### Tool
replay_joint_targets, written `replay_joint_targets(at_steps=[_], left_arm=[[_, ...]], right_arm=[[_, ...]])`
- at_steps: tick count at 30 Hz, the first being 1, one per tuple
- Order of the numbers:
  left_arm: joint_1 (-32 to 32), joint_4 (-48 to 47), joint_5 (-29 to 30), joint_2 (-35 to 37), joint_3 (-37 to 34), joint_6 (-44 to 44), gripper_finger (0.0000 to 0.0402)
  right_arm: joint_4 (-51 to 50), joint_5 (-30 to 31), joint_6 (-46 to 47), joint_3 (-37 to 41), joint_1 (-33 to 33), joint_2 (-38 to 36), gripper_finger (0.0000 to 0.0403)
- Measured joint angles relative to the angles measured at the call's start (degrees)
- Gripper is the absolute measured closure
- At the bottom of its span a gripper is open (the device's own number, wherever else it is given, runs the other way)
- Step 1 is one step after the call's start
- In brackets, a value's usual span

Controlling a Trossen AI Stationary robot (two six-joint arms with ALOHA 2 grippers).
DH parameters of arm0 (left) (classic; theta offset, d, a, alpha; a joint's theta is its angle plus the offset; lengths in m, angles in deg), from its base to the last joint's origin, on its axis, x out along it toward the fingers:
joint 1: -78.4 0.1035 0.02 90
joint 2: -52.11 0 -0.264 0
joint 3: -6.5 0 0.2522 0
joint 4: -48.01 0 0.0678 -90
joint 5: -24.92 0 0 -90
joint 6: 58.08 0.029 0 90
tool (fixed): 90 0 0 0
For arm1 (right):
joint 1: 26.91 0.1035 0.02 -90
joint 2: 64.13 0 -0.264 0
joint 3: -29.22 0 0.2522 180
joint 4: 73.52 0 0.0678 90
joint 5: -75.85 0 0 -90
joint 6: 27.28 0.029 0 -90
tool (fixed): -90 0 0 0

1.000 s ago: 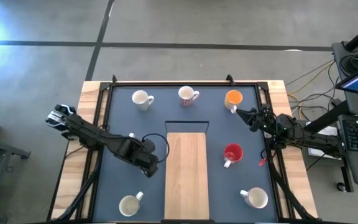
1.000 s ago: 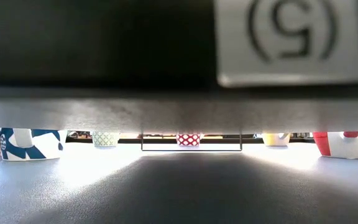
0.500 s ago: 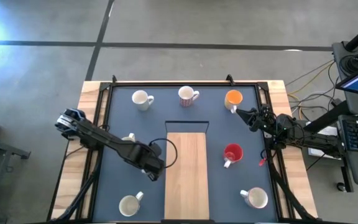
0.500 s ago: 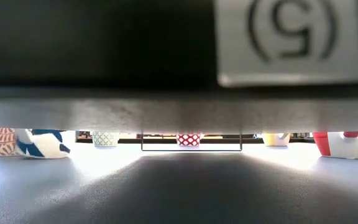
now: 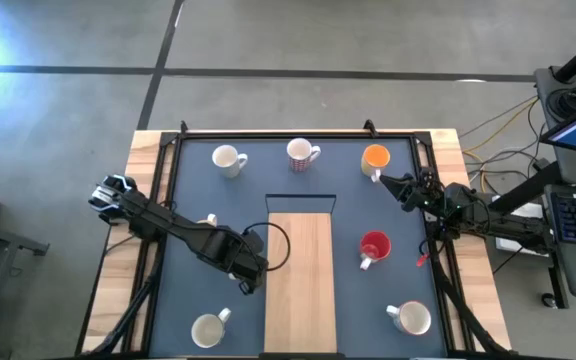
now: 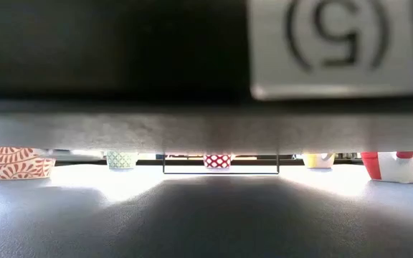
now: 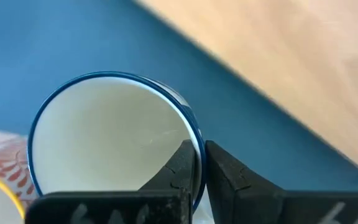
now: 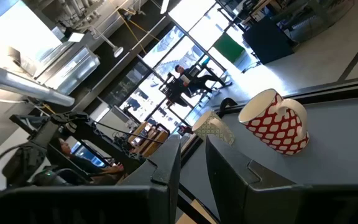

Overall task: Place coffee mugs
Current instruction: Put the top blue mug on the shelf

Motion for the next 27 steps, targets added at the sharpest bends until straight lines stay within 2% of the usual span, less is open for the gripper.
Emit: replay_joint_targets(at_steps=[10,27], left_arm=[[-0.31,-1.07,6.24,-4.41,11.3,3.99,0.0398],[-4.56,-18.06,8.34,-25.06,42.56,9.63,0.0396]], right_arm=[[0.01,0.0,0.0,0.0,0.0,0.0,0.0337],[-0.01,0.04,0.0,0.02,0.0,0.0,0.0337]])
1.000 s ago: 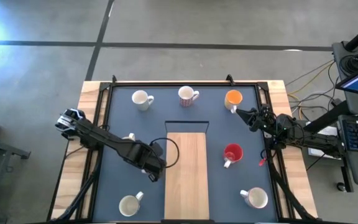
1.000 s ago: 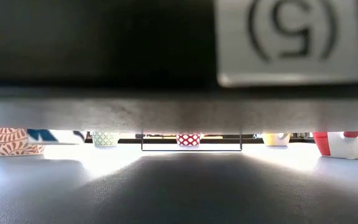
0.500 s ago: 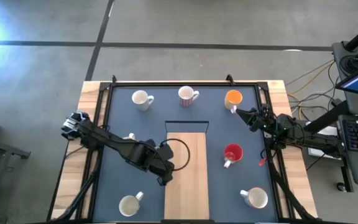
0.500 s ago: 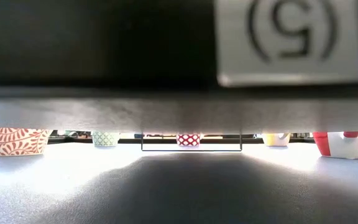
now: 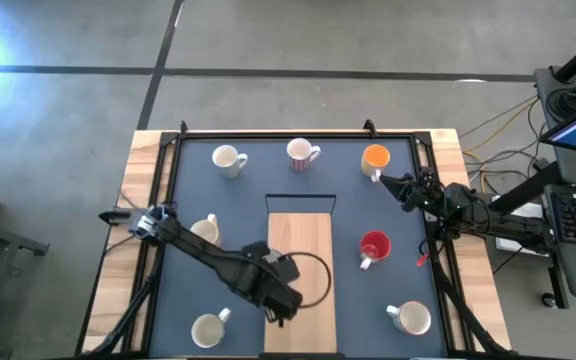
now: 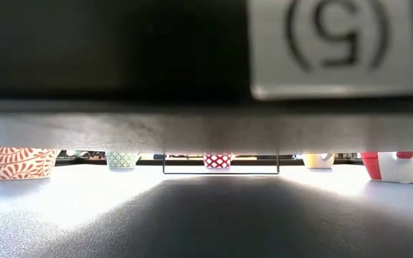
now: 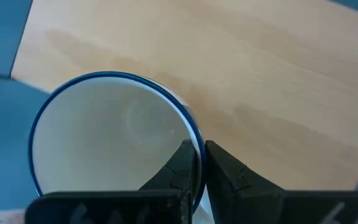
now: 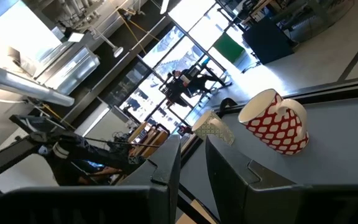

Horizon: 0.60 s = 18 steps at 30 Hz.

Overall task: Place coffee mugs
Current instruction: Put the top blue mug on the shelf

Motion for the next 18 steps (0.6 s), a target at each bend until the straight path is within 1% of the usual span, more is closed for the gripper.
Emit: replay_joint_targets(at_steps=[7,9,12,15,18], left_arm=[[-3.55,-1.38,0.39,-5.05,8.98,0.96,0.0395],[-4.36,-2.22,-0.27,-6.38,10.83,1.09,0.0395],[-5.33,-0.99,-3.53,-7.3,10.59,0.85,0.0395],[-6.29,1.69,-4.04,-7.78,10.24,0.0,0.0394],[-7.36,3.47,-4.77,-7.89,10.24,-3.36,0.0394]], right_arm=[[0.02,0.0,0.0,-0.02,0.0,0.0,0.0337],[0.02,0.01,0.0,-0.02,0.0,-0.01,0.0337],[-0.01,0.01,0.0,0.0,0.0,0.0,0.0337],[-0.01,0.02,0.0,-0.02,0.0,0.0,0.0337],[-0.03,0.01,0.0,-0.02,0.0,0.0,0.0337]])
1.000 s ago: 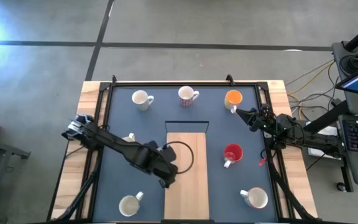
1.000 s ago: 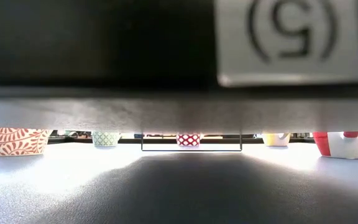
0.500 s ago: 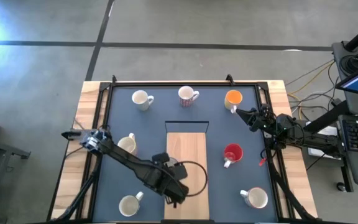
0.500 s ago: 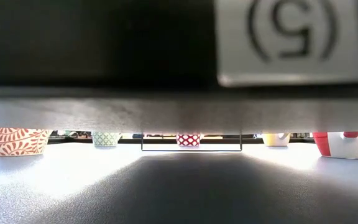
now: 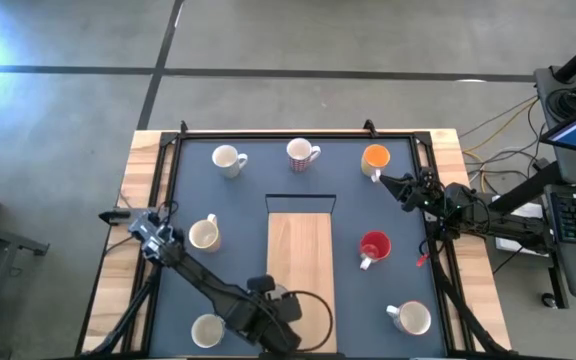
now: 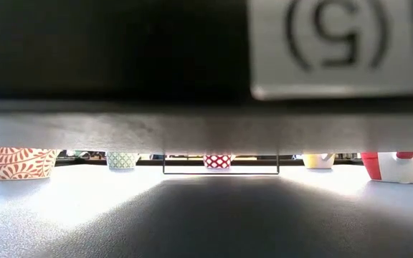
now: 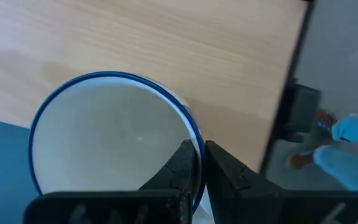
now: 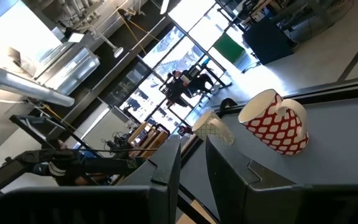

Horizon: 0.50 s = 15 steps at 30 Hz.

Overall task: Place coffee mugs
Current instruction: Put the top blue mug on the shelf

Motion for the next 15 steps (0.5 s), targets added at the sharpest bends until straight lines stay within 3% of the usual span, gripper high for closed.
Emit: replay_joint_targets(at_steps=[15], left_arm=[[-0.8,7.48,0.59,-1.52,0.24,-10.69,0.0394]], right_arm=[[-0.33,0.01,0.0,0.0,0.0,0.0,0.0337]])
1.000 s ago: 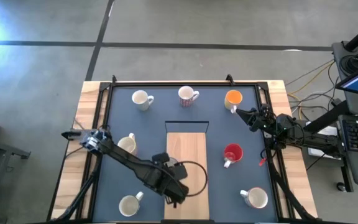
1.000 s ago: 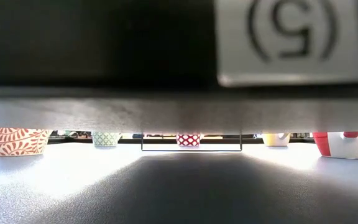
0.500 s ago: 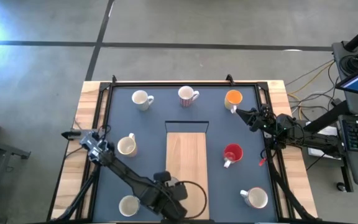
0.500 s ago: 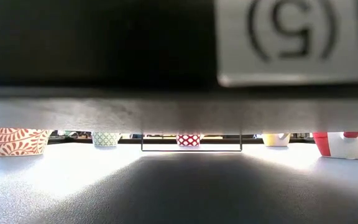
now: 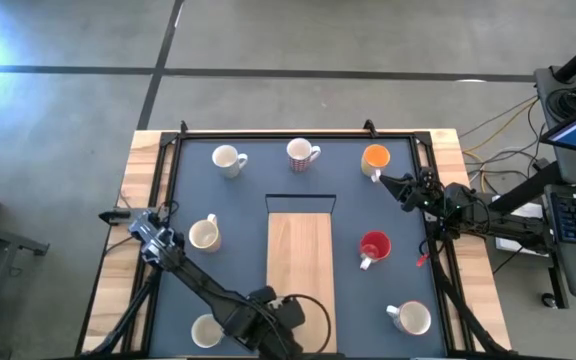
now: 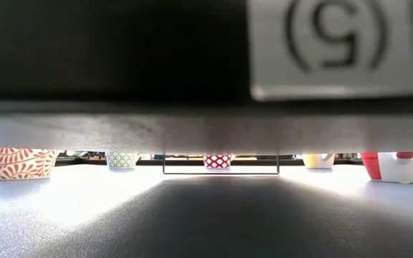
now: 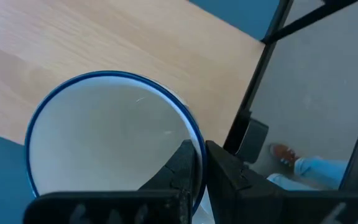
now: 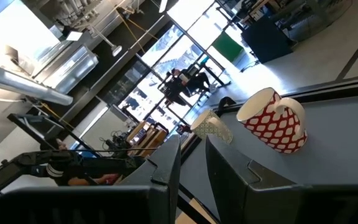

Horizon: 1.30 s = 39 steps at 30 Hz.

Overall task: Place coffee mugs
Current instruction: Put the top blue mug on the shelf

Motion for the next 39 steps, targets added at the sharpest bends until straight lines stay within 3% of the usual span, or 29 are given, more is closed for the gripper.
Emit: replay_joint_targets(at_steps=[23,32,39], left_arm=[[-0.49,-3.89,-4.33,0.21,0.55,-1.14,0.0388],[-0.57,-2.74,-5.66,0.12,0.52,-2.18,0.0362],[-0.55,-1.67,-5.44,0.12,0.52,-3.22,0.0315]], right_arm=[[-0.05,0.01,0.0,0.0,0.0,0.0,0.0337],[-0.08,0.0,0.0,0.0,0.0,0.0,0.0337],[-0.08,0.0,0.0,0.0,0.0,0.0,0.0337]])
